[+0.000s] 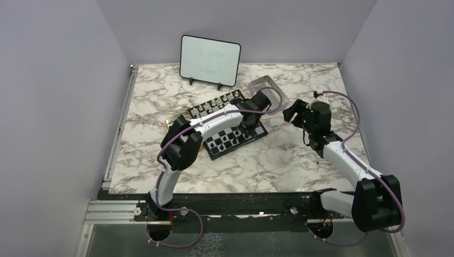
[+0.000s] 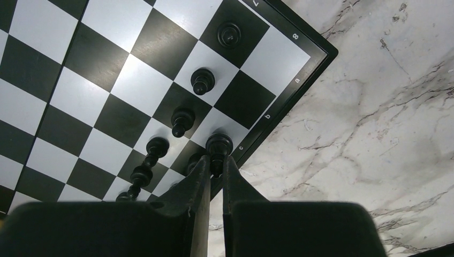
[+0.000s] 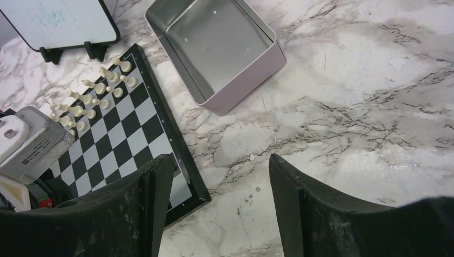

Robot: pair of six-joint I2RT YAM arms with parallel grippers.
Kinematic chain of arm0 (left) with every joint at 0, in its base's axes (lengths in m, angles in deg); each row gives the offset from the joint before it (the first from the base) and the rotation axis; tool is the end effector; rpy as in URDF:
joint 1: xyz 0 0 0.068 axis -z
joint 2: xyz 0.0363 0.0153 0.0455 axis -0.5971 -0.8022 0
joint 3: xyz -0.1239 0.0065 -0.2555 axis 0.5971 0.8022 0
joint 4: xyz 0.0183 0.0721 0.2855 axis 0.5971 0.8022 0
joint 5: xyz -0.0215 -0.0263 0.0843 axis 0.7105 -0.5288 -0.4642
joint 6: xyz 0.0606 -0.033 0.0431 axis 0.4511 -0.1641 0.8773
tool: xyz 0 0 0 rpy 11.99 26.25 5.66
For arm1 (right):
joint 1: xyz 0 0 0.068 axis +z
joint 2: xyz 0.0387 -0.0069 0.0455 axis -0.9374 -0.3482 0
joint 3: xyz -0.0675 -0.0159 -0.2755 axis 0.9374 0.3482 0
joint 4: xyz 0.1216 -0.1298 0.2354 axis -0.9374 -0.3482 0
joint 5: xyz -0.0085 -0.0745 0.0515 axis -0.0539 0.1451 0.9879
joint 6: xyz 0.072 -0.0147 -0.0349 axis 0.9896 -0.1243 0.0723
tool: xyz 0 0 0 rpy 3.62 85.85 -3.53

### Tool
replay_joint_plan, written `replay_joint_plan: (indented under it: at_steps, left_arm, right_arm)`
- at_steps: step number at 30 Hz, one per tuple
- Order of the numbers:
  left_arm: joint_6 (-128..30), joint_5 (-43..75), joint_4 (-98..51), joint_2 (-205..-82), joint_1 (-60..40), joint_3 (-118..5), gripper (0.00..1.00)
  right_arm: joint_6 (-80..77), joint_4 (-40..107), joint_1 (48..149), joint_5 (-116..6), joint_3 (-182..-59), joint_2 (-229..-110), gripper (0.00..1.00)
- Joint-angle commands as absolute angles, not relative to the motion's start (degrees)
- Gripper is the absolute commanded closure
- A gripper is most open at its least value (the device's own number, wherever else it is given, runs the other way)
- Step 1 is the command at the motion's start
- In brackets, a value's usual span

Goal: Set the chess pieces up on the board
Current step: Place the chess piece on the chessboard.

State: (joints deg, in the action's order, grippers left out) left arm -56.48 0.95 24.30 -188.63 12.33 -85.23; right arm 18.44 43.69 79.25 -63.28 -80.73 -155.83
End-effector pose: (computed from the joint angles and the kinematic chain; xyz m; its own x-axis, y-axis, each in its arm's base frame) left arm 0.3377 -0.3753 0.1812 -0.7963 0.4253 -0.4302 0.4838 0.8746 -0.0308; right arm 0.3140 0.0518 0.2151 -0.4045 0.3853 -0.8294 0.0351 0.9128 0.4070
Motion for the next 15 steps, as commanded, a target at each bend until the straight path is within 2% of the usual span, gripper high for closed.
replay_joint_plan:
  at_steps: [1,13,15]
  left_arm:
    - [-55.8,-1.4,24.4,-189.8,12.8,-87.9,0.89]
    - [-55.6,-1.7,24.4,-191.1,12.8,-87.6,0.89]
    - [-55.6,-1.7,24.4,-191.1,12.8,-87.5,0.86]
  right_arm:
    - [18.7,45.9,78.7,-62.4,-79.8,-154.4,0.30]
    - [18.6,46.2,78.7,-62.4,-79.4,-154.4,0.29]
    - [18.6,46.2,78.7,-62.5,-79.4,-154.4,0.30]
